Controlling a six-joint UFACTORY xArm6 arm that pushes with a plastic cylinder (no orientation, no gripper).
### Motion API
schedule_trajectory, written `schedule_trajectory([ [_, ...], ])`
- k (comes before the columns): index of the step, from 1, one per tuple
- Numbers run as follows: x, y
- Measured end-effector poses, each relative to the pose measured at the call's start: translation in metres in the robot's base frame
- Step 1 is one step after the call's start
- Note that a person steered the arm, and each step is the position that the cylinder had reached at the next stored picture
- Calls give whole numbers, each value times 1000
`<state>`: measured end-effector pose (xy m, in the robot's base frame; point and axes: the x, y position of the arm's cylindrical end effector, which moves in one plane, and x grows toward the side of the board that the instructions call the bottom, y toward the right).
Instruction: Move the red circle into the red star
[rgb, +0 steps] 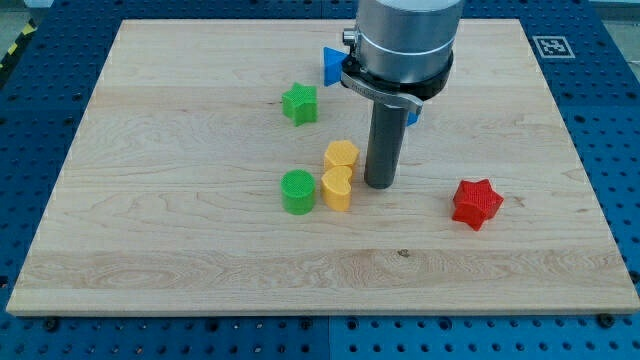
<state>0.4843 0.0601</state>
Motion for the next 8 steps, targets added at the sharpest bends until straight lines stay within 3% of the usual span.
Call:
schedule_trajectory([
  [1,-4,25],
  [5,-123,-14],
  [8,-189,29],
])
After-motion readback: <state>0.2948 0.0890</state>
